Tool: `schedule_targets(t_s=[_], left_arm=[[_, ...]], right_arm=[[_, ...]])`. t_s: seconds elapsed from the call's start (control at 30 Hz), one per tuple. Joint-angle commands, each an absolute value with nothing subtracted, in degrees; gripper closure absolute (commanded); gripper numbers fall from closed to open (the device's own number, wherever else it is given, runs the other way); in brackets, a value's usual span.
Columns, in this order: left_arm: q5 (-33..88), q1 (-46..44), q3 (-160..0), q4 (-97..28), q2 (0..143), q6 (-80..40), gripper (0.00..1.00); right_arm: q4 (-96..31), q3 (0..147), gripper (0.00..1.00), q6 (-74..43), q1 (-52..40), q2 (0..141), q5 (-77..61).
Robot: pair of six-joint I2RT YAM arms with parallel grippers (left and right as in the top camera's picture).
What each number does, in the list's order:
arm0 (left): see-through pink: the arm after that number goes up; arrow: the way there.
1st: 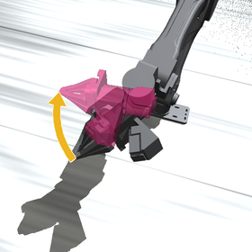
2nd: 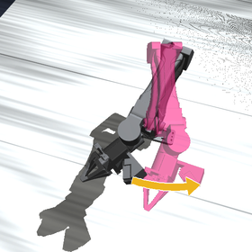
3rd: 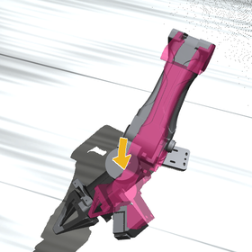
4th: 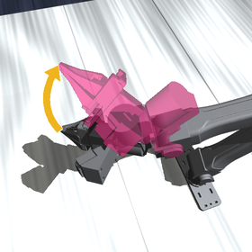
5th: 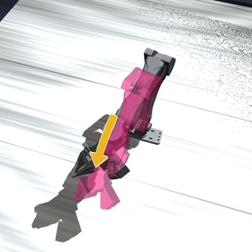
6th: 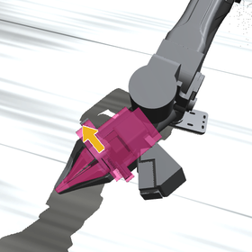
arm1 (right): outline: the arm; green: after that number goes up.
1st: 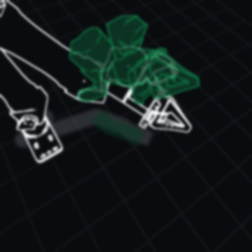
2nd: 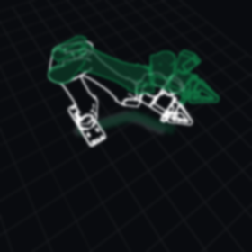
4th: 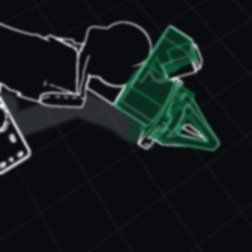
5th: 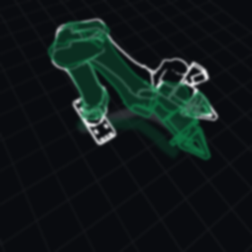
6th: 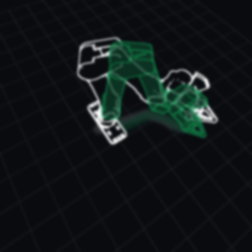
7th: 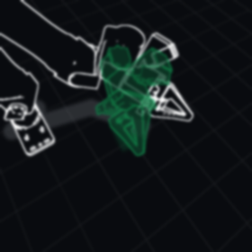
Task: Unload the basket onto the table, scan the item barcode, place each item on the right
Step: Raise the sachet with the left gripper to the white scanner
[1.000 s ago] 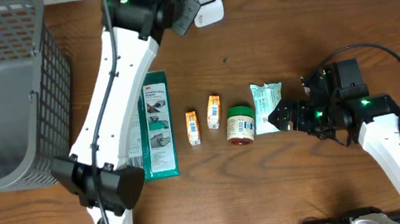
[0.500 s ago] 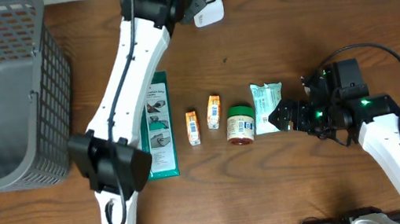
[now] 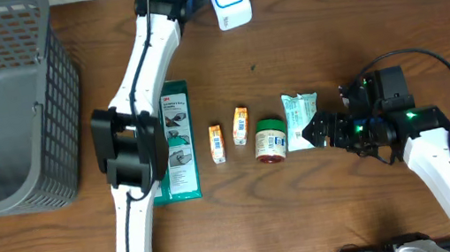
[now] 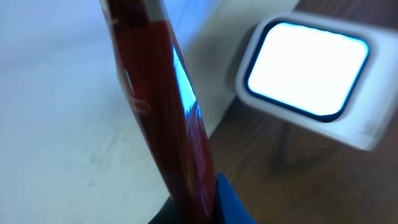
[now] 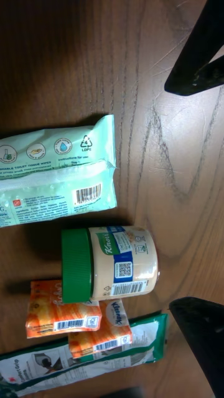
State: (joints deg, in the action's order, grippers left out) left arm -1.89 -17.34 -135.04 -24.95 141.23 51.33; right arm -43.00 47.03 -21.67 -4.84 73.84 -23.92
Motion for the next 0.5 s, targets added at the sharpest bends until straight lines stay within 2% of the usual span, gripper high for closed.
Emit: schedule_targets(t_s=[0.0,0.47], left_arm=[[-2.20,-16.27,-135.98,-22.09,144.16,52.95,0.92],[-2.46,-17.50,-135.98,-16.78,148.68,63.57,0.93]], right_arm=[[-43.09,46.70,0.01,-20.93,-5.34,73.41,-23.79],[-43.09,46.70,0.01,-20.93,-5.34,73.41,-23.81]])
